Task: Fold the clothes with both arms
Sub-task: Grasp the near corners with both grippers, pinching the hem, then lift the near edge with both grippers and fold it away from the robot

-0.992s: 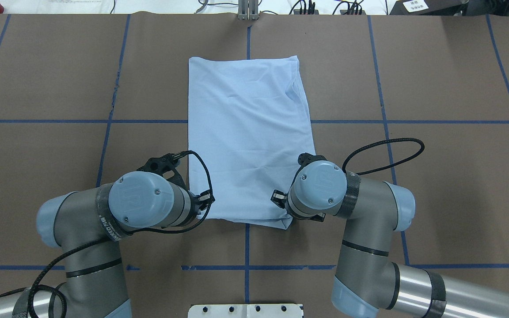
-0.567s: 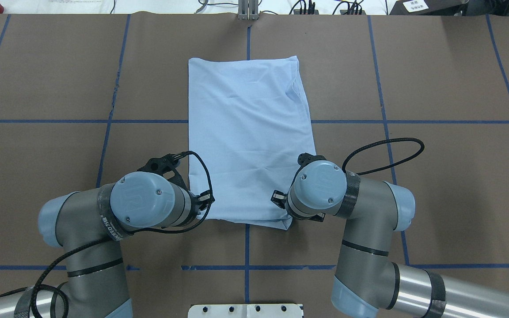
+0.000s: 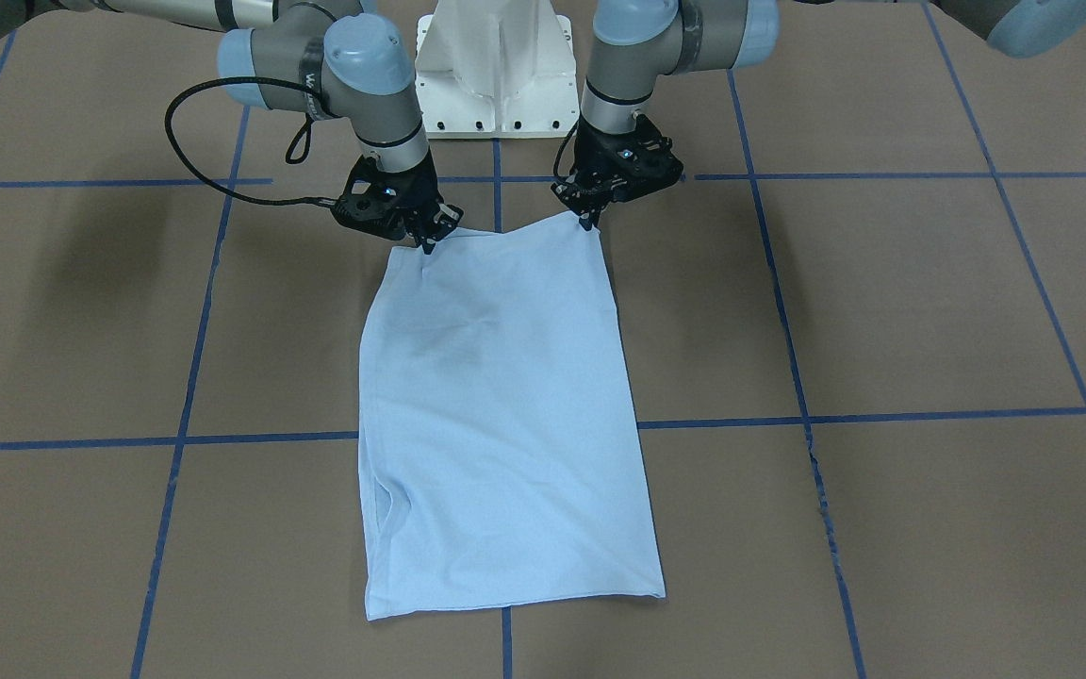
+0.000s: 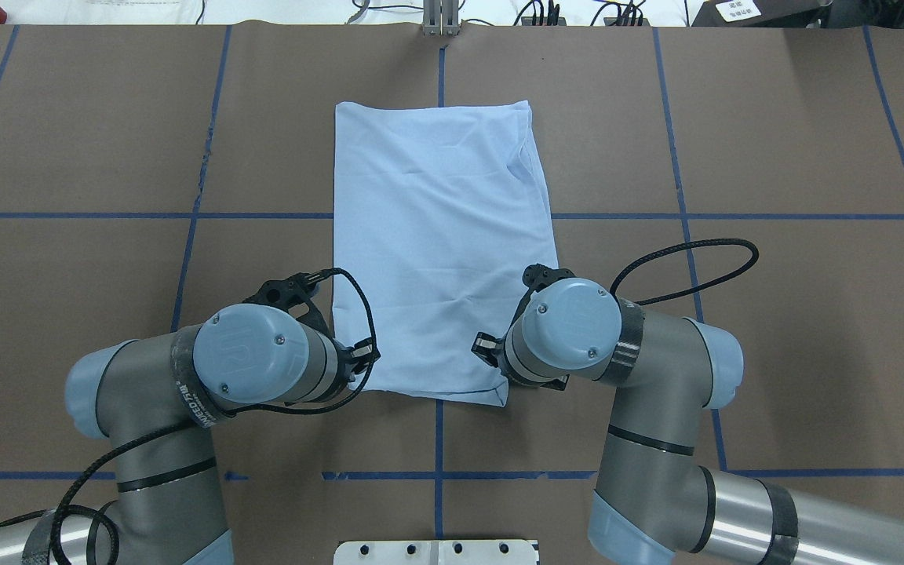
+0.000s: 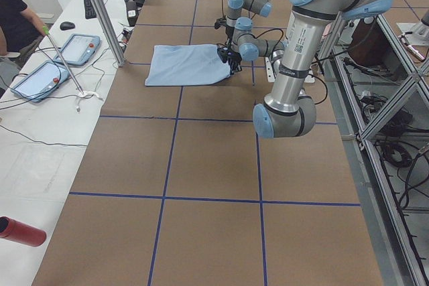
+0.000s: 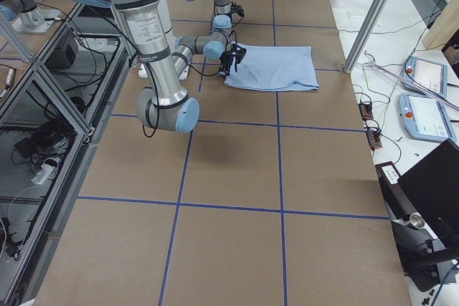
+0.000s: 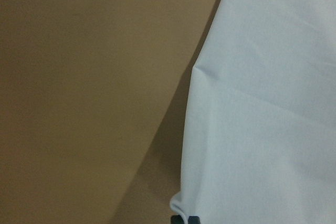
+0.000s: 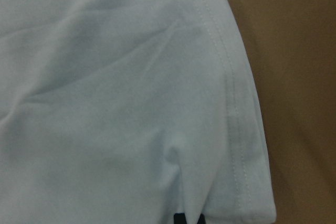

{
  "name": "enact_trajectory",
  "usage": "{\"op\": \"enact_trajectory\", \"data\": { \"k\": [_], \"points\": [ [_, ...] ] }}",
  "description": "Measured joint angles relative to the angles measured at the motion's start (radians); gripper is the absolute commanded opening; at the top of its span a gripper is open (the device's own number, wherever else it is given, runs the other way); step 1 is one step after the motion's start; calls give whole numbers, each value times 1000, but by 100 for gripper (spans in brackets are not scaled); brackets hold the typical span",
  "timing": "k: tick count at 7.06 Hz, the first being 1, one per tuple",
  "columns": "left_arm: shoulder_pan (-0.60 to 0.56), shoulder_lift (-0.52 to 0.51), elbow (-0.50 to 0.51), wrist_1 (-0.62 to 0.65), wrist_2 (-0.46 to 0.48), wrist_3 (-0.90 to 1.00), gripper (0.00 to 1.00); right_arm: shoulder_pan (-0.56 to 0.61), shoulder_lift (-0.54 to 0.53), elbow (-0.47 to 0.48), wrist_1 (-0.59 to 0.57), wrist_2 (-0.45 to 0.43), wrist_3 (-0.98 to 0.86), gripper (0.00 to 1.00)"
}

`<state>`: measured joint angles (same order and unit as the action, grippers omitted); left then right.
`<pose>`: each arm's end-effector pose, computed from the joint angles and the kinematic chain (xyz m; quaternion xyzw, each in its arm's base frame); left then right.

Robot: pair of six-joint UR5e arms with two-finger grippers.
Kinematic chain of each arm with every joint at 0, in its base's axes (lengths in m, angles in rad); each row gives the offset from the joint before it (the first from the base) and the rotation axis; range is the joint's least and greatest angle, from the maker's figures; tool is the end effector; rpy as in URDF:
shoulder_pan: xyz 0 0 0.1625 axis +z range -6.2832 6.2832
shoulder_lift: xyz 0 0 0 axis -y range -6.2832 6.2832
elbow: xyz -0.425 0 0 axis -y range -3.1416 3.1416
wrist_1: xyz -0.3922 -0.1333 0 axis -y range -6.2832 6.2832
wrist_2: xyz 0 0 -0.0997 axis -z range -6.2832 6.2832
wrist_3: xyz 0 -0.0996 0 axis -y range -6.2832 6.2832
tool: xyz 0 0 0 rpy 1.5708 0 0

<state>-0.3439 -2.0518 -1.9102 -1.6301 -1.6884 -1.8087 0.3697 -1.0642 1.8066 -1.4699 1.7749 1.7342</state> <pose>0.5275 -0.3181 0.2386 -0.0306 0.4273 -0.2351 0.8725 -0.5506 -0.3347 0.2594 -0.0505 -0.4145 0.1989 0.8866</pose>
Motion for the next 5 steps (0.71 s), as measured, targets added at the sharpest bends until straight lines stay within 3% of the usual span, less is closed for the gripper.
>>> {"op": "enact_trajectory", "data": {
  "k": [2, 5],
  "points": [
    [8, 32, -81, 9, -7, 8, 0, -7, -44, 112, -4, 42, 1, 0],
    [89, 121, -291, 95, -27, 2, 0, -52, -132, 264, -1, 139, 2, 0]
  ]
}}
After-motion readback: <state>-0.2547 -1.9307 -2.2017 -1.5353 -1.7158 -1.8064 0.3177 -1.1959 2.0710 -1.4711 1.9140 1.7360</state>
